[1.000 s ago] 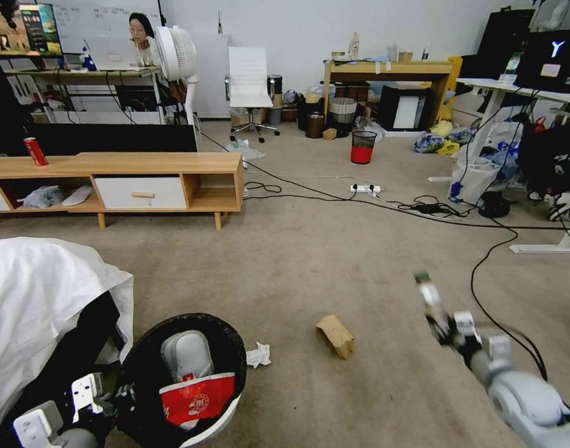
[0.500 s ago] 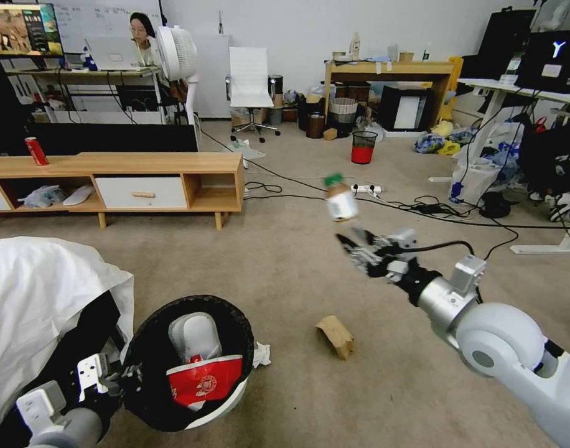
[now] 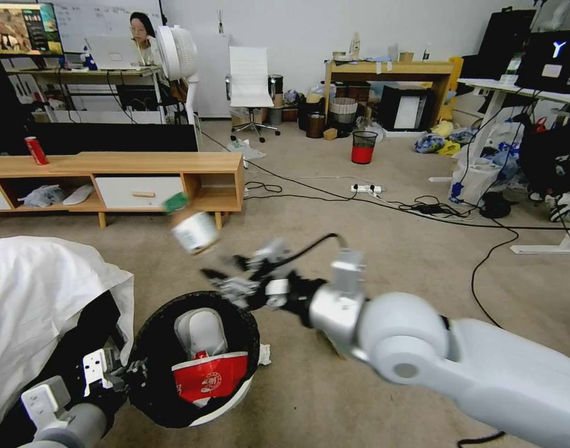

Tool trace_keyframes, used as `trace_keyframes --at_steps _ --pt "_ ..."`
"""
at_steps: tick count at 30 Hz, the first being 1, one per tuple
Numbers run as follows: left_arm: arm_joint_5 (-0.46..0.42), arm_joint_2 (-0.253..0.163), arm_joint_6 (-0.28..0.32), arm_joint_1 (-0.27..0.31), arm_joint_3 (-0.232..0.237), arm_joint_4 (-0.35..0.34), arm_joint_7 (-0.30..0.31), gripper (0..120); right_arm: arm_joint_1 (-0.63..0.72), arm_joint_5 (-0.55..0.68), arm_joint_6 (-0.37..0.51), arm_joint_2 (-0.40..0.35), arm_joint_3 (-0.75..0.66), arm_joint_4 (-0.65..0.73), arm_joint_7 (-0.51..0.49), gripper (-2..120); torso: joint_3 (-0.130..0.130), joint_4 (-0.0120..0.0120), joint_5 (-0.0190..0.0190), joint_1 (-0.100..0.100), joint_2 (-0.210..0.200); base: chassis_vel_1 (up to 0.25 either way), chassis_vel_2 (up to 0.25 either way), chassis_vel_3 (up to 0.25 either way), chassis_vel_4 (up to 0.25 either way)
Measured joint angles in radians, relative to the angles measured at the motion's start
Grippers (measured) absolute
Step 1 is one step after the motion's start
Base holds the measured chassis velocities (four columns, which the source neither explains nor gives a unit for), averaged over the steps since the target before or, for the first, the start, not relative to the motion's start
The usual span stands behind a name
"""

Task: Pick up the trash bin and place the garbage on the floor into it.

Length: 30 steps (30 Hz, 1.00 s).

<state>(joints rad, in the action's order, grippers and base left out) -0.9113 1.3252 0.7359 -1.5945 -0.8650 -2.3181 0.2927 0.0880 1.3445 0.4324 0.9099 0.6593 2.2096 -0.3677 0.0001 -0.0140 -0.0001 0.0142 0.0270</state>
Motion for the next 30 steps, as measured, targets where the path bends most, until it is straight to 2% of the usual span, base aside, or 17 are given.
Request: trace_keyframes --at_steps 6,14,30 --pt "-0.008 -0.008 0.0 0.008 -0.003 0.003 0.0 2 -0.058 0.079 0.105 0.063 0.06 -0.032 -0.06 38 0.0 0.0 -0.0002 0.0 0.0 0.0 0.0 0.0 0.0" --pt "-0.01 -0.007 0.0 0.013 -0.003 0.006 0.0 2 -0.078 0.138 0.199 0.132 0.108 -0.08 -0.133 38 0.0 0.0001 -0.0001 0.0 0.0 0.0 0.0 0.0 0.0" --pt "-0.013 -0.004 -0.001 0.014 -0.005 0.006 -0.002 2 -0.026 0.099 0.235 0.144 0.156 -0.153 -0.158 38 0.0 0.0 0.0001 0.0 0.0 0.0 0.0 0.0 0.0"
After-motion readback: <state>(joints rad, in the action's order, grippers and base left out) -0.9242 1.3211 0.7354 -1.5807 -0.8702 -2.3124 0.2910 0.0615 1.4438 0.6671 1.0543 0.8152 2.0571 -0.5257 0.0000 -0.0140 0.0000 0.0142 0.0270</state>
